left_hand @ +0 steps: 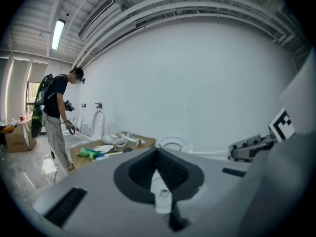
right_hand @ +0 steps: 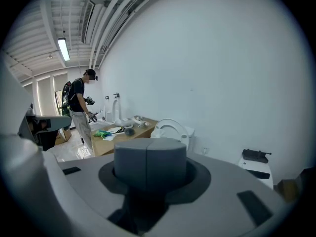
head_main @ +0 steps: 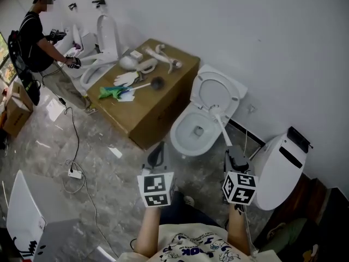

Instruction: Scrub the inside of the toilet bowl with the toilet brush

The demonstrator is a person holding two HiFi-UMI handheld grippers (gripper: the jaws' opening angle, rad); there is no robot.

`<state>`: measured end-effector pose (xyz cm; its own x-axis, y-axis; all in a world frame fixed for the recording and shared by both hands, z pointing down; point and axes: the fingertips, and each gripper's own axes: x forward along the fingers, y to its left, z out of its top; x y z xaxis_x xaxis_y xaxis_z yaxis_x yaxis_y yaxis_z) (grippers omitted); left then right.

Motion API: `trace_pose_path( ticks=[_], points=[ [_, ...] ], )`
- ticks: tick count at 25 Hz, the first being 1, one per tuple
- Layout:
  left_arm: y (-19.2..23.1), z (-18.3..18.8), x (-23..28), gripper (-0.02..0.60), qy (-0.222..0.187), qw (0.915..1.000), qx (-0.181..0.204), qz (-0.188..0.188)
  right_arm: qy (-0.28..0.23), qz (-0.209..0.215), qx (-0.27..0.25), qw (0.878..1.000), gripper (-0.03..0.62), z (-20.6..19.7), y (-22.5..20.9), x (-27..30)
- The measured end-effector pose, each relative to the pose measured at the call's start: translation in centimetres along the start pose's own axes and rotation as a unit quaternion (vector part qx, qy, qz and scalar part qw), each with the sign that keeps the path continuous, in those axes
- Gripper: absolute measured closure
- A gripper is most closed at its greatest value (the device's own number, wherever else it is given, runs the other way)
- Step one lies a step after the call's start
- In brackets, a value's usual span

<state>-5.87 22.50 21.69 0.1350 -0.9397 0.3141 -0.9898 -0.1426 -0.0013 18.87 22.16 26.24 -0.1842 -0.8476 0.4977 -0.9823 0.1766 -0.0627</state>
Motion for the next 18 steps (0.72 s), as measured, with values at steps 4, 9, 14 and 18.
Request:
trace_pose_path(
  ticks=[4,9,14,18],
  points=[
    [0.1,-0.4,1.8,0.580,0.011,0.9999,-0.003,0.003,0.011,0.005,-0.001,1.000,0.430,0.0,-0.4,1.8],
    [0.7,-0.6,5.0,0.580,0.022,0.9997,-0.004,0.000,0.023,0.009,0.000,1.000,0.430,0.4,-0.7,4.7],
    [1.2,0.2,9.2,0.580,0.026,0.9996,-0.004,-0.013,0.036,0.011,0.007,0.999,0.430,1.2,-0.8,8.4],
    [2.5,1.0,13.1,0.580,0.031,0.9993,-0.001,-0.023,0.044,0.008,0.011,0.999,0.430,2.3,-0.2,11.9]
  ],
)
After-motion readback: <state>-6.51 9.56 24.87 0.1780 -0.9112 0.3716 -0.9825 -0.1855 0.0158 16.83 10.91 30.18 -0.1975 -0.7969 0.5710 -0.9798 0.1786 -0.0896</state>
